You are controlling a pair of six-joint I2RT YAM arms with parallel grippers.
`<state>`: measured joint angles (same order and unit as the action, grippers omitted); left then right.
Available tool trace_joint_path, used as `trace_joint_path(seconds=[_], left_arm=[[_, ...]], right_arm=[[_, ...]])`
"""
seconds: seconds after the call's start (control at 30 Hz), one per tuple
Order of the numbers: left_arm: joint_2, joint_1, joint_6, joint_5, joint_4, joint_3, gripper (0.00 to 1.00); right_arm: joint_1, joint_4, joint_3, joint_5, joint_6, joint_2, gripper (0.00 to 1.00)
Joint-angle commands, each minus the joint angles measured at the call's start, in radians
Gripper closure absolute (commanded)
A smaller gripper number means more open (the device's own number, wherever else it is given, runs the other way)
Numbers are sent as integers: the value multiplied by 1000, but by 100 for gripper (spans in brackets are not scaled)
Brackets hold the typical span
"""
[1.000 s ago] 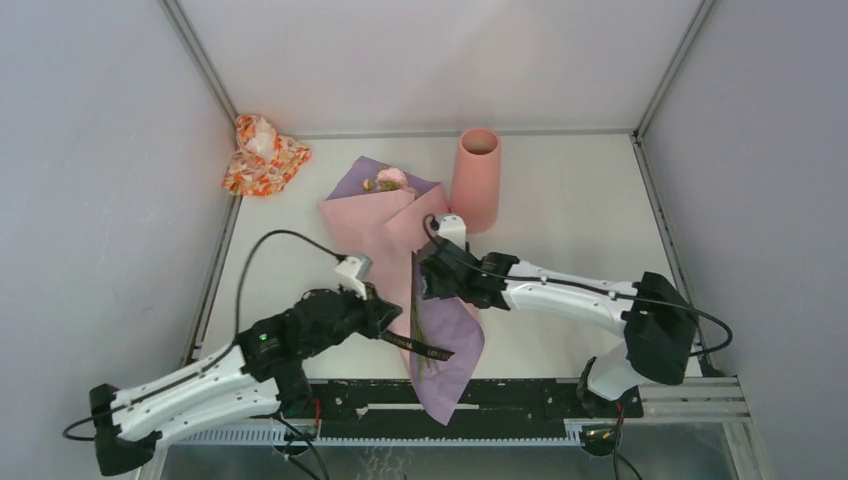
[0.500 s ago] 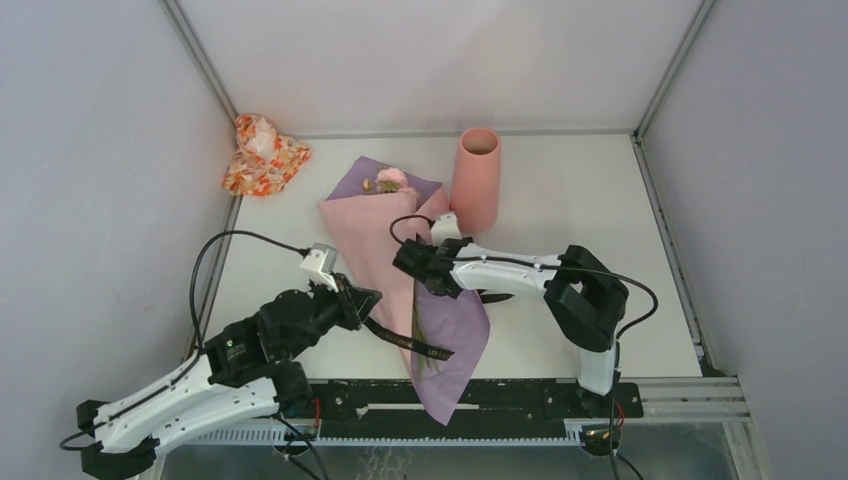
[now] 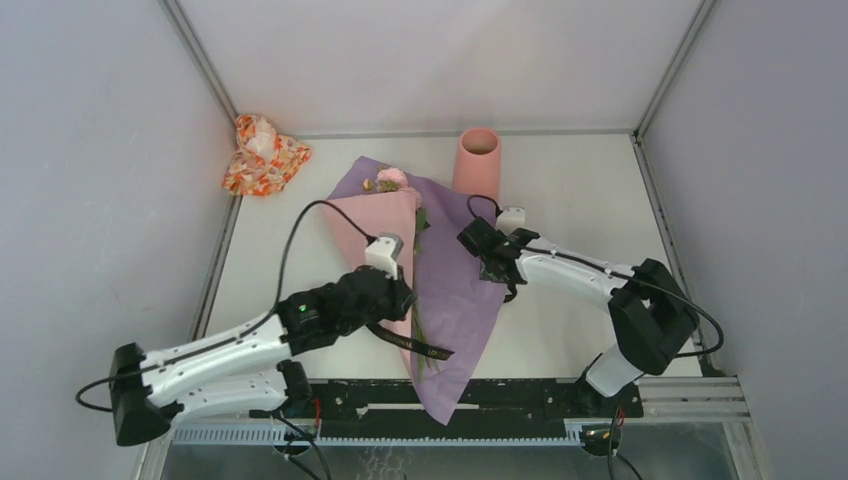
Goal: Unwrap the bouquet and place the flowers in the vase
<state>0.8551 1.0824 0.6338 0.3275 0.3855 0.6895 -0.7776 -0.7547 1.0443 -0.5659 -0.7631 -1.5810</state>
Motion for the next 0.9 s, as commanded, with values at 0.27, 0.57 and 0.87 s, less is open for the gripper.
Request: trace_joint_path(seconds=[0.27, 0.57, 0.87], left_arm=[[704, 27, 64, 276, 348, 578, 88], [970, -2, 223, 394, 527, 644, 91], [610, -79, 499, 420, 540, 211, 91]], right_arm=[[-34, 54, -16, -12, 13, 407, 38], [-68, 90, -49, 27, 91, 715, 35], [-91, 152, -22, 121, 117, 633, 35]])
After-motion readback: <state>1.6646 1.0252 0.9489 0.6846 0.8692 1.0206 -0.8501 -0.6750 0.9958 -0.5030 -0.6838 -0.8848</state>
